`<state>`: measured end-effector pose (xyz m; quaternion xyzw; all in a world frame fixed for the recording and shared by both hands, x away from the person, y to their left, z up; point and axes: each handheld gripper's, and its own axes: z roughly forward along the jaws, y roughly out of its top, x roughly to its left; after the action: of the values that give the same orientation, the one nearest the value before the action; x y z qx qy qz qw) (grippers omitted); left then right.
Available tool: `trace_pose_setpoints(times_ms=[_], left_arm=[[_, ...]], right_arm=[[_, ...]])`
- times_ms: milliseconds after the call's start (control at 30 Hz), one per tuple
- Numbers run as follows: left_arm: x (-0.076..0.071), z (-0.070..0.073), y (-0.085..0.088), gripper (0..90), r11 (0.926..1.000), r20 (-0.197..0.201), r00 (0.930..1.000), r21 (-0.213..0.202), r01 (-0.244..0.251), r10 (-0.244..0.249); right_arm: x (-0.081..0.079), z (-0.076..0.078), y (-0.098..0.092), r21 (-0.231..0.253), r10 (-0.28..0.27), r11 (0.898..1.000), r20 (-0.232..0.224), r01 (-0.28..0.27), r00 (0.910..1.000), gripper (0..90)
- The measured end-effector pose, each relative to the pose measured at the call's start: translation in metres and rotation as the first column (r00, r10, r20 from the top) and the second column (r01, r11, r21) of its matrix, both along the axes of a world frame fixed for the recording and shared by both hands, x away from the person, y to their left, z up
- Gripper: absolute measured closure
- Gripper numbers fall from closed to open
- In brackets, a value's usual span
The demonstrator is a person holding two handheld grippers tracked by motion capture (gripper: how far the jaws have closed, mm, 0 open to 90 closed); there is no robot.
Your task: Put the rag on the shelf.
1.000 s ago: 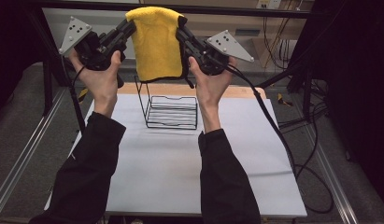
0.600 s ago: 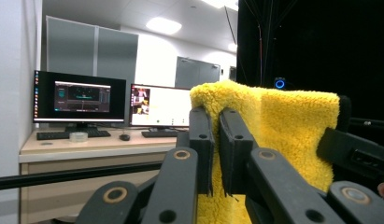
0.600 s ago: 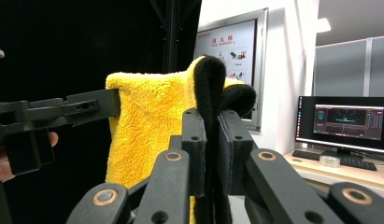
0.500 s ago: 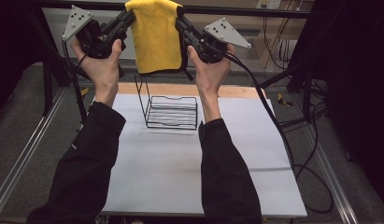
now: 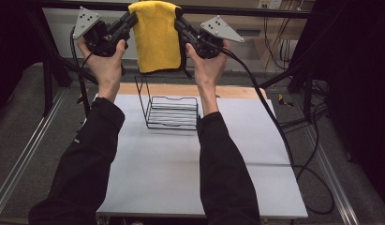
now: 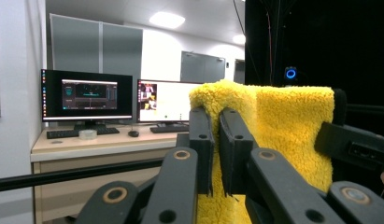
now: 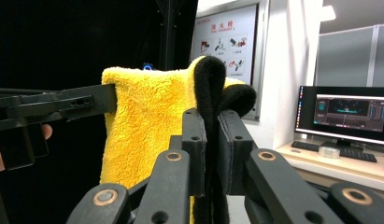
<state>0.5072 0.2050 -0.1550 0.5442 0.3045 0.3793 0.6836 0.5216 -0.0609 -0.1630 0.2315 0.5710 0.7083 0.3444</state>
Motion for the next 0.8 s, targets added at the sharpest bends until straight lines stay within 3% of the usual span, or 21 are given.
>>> trace_pose_setpoints(times_ms=[500,567,800], left_arm=[[-0.004,-0.031,-0.007,84.2,0.9954,-0.065,0.9962,0.072,0.063,-0.059],[-0.006,-0.035,-0.007,84.2,0.9925,-0.068,0.9963,0.107,0.059,-0.052],[-0.012,-0.046,-0.008,84.1,0.9883,-0.074,0.9945,0.128,0.083,-0.074]], right_arm=[[-0.008,-0.032,-0.021,-0.036,-0.005,0.999,-0.092,0.001,0.9958,82.5],[-0.009,-0.038,-0.024,-0.033,0.001,0.999,-0.107,-0.004,0.9943,82.5],[-0.011,-0.055,-0.028,-0.048,0.014,0.999,-0.11,-0.019,0.9938,82.4]])
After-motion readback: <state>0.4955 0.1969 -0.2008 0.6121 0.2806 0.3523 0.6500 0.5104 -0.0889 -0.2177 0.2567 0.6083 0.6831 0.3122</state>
